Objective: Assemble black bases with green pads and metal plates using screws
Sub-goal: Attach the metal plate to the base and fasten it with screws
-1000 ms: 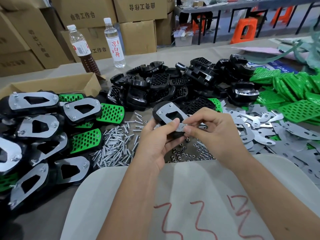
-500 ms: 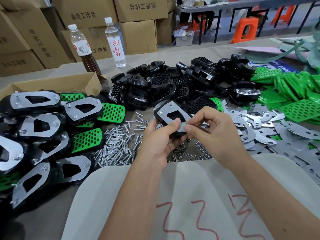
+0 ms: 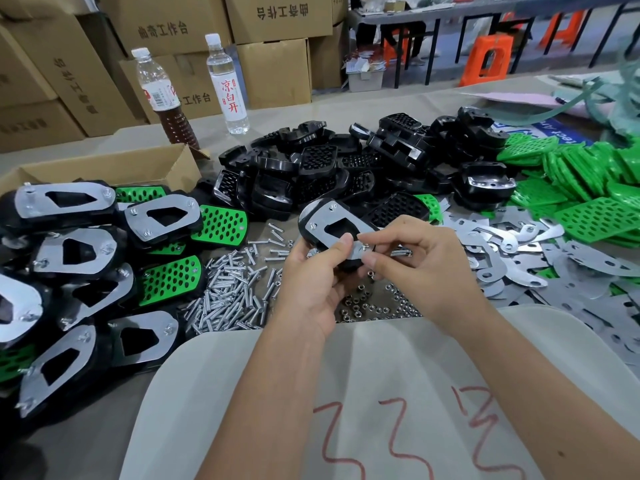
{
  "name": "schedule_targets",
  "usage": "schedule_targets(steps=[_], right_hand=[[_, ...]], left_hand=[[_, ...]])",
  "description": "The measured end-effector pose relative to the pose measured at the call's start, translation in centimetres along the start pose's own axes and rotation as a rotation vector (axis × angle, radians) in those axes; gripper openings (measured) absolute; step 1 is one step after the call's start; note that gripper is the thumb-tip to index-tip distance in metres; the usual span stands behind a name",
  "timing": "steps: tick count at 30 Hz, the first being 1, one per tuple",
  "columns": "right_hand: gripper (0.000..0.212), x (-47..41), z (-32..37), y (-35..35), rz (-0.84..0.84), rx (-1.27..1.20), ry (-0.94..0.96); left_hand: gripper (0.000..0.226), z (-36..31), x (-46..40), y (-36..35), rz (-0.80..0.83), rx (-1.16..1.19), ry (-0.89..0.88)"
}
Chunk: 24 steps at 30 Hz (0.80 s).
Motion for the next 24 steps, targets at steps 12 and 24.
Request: schedule_targets(steps=[12, 24], right_hand=[[0.020, -0.2, -0.2, 0.5, 0.036, 0.043, 0.012], [0.018, -0.2, -0.2, 1.0, 0.094, 0.070, -0.019]], left_hand=[[0.028, 0.1, 0.1, -0.2, 0.020, -0.077, 0.006], [0.026, 0.1, 0.0, -0.1, 0.030, -0.128, 0.031]])
Point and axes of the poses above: each hand's wrist, its own x-axis away from the middle knuckle, its own y-axis out of the back of the hand, z = x × y, the point moved 6 cm from there along -x, towards the middle knuckle, and after that the axes turned 2 degrees about z, right-handed, at the moved point
